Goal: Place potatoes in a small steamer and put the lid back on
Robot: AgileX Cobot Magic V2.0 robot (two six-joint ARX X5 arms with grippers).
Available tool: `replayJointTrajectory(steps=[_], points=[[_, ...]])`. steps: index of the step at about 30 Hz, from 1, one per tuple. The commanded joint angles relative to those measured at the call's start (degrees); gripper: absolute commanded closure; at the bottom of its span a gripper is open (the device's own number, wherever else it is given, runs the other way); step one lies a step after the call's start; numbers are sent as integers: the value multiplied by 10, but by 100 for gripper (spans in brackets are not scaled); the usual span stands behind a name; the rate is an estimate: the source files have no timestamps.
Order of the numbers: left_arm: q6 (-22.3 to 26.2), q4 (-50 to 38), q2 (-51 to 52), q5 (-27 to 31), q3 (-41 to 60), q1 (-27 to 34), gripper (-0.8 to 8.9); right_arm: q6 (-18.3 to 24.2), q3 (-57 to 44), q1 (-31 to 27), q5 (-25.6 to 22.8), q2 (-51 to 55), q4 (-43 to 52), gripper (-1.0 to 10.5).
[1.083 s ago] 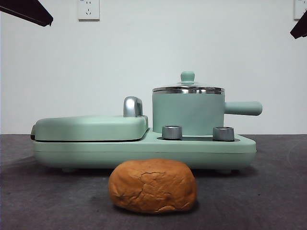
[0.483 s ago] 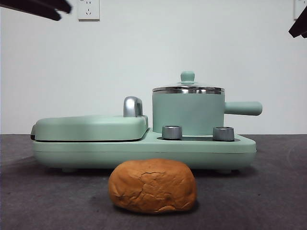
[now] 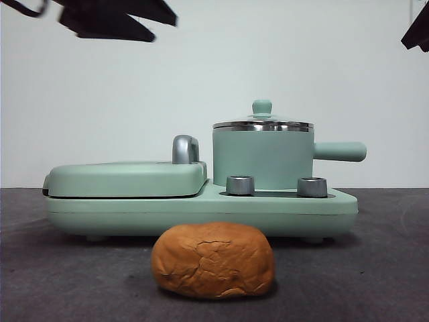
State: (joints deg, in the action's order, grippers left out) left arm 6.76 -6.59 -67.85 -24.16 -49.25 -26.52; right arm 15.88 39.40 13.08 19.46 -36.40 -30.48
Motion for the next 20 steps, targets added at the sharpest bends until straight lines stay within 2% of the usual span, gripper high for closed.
replayJointTrajectory(steps=[1, 20], points=[[-11, -26, -43, 7, -28, -15, 507, -17, 10, 2, 0, -2, 9, 723], [-8, -37, -345, 19, -297, -64, 506, -18, 10, 2, 0, -2, 21, 723]])
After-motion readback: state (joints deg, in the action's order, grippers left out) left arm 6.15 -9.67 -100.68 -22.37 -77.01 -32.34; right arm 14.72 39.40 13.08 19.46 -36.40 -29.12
